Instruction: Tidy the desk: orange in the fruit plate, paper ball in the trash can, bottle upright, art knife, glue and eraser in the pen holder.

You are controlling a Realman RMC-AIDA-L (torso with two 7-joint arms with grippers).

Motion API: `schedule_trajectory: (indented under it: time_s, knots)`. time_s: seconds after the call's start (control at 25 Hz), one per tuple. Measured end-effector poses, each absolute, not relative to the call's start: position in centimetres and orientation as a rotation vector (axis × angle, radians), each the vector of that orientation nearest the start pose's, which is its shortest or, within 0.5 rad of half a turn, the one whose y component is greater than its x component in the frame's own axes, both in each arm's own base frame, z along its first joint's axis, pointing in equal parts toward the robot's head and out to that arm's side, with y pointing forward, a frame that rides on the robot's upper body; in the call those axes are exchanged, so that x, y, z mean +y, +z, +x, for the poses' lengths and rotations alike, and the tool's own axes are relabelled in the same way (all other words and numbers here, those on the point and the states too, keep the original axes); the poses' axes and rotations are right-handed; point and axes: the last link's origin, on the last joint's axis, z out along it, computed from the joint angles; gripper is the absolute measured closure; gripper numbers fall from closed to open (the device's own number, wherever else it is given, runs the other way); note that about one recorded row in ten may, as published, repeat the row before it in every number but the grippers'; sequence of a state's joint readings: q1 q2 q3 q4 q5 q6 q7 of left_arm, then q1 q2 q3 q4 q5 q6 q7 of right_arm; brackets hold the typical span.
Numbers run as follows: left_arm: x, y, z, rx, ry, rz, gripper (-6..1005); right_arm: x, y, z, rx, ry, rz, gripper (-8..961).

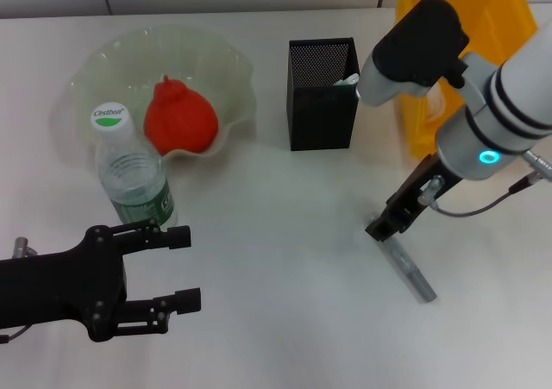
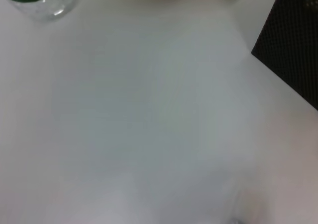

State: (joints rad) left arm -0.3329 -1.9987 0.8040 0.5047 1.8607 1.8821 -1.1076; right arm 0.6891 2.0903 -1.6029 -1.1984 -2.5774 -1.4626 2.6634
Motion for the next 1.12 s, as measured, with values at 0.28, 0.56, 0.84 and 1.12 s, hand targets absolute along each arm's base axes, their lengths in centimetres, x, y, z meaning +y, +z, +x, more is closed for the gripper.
schedule_trajectory:
  time_s: [0.28, 0.56, 0.84, 1.12]
  knots:
    - [23.4, 0.9, -29.6, -0.493, -1.003, -2.861, 215, 35.0, -6.6, 17.4, 0.864, -0.66, -2.654, 512]
    - [23.4, 0.9, -29.6, -0.486, -1.002, -2.858, 215, 35.0, -6.9, 17.3, 0.86, -0.643, -2.669, 648]
    - [23.4, 0.9, -29.7, -0.484, -1.0, -2.856, 215, 34.8, -6.2, 16.9, 0.846, -0.613, -2.67, 827]
    - [23.2, 1.0, -29.7, -0.495, -1.005, -2.856, 215, 34.6, -0.1, 12.8, 0.768, -0.159, -2.666, 831]
